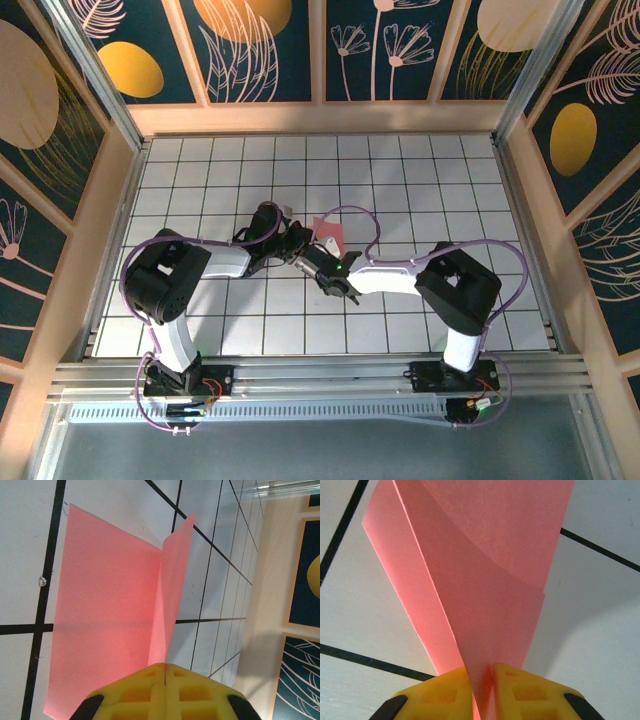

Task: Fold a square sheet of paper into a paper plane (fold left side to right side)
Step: Fourth fold the wing at the center of the table.

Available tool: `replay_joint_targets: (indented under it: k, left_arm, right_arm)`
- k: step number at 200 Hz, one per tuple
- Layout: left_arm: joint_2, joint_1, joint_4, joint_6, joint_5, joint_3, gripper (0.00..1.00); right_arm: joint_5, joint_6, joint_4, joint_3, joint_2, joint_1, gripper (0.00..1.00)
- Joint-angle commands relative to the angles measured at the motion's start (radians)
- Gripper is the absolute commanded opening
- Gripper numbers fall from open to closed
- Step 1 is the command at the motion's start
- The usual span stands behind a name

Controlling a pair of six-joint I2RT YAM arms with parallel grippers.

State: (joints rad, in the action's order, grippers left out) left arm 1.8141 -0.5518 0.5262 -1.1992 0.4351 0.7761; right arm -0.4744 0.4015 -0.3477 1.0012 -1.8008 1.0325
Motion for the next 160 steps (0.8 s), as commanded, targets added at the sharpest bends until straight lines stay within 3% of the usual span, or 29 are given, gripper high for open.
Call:
replay_joint_targets:
  k: [1,58,129,160]
  left_arm:
    - [-0.007,-0.007,-0.024,-0.023,-0.016,0.019,0.04]
    - [-0.009,-0.007,-0.027,-0.016,-0.016,0.019,0.07]
    - [-0.15,0.05,-0.183,0.101,-0.061,0.015,0.41]
    - [-0.251,0.119,-0.249,0.154,-0.074,-0.026,0.5]
  right_arm:
    - [-0.026,0.026,-0.022,-0.016,0.001,0.015,0.16]
    - [-0.017,0.031,-0.016,-0.028,0.001,0.017,0.12]
    - [0.02,0.022,0.009,-0.058,0.039,0.001,0.0]
    - [0.152,-0.024,0.088,-0.106,0.091,-0.037,0.0]
